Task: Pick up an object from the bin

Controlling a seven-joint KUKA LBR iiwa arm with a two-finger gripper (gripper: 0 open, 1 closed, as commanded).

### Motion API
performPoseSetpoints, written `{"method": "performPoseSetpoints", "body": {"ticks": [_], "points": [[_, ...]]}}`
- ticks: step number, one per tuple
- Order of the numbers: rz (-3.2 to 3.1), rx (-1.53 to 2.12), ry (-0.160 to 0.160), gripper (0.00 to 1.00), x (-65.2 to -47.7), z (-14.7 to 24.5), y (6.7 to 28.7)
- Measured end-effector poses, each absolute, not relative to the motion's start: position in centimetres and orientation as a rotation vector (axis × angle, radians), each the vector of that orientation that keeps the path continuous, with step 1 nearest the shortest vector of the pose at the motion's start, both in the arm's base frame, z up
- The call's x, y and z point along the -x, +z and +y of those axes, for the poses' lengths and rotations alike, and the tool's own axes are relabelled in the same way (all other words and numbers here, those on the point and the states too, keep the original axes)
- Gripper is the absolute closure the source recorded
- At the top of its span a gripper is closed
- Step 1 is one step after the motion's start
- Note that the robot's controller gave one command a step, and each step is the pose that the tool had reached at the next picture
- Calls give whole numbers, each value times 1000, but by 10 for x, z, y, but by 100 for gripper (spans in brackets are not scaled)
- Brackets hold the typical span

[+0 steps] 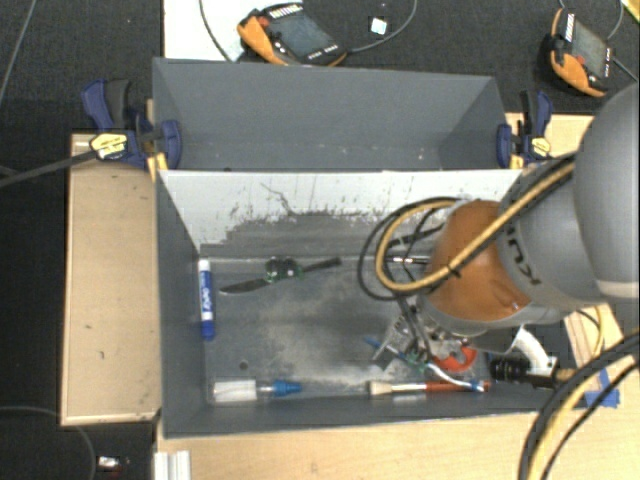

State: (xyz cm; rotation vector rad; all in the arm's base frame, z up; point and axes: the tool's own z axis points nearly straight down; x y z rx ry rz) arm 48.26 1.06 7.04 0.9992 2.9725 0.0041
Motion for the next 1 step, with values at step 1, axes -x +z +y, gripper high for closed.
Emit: {"method": "performPoseSetpoints", "body": {"ticks": [1], "points": [[2977,-996,2,100,-481,10,92]]}}
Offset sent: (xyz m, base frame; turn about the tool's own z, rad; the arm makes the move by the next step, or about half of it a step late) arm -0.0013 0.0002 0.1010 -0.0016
